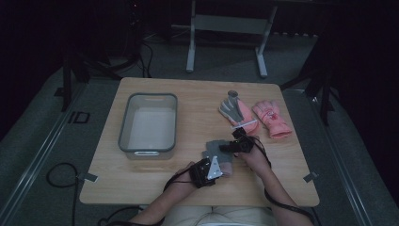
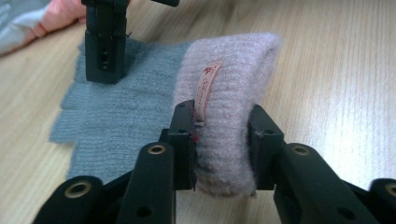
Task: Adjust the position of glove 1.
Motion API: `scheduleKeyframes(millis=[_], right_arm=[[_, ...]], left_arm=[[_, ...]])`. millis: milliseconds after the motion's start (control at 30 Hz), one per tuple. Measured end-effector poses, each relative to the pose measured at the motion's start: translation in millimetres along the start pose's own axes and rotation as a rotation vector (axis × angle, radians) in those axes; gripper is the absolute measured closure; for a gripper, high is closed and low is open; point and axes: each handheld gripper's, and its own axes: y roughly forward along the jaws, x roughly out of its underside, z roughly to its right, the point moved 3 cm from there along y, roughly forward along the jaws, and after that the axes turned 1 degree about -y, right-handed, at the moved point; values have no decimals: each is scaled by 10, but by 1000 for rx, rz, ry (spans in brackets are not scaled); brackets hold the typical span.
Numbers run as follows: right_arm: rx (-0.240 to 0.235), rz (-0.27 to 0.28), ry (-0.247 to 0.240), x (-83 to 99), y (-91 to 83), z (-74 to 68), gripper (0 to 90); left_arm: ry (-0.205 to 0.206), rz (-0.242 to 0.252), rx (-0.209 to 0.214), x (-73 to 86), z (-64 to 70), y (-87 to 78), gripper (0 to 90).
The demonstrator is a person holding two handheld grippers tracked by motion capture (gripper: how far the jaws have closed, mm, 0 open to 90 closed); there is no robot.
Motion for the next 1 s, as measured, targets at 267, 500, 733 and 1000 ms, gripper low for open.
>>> scheduleKeyframes(millis=[267, 500, 733, 1000], right_arm=[[13, 34, -21, -126, -103, -134, 723], [13, 109, -45, -340, -326, -243, 724], [7, 148, -50, -564, -481, -336, 724], [1, 169, -83, -772, -535, -481, 724]], left_arm=[[-87, -20, 51, -67, -170, -114, 721], [-89, -1, 49, -240, -332, -346, 721], [-37, -20, 27, -397, -487, -581, 722], [-11, -38, -6, -434, -585, -788, 721]])
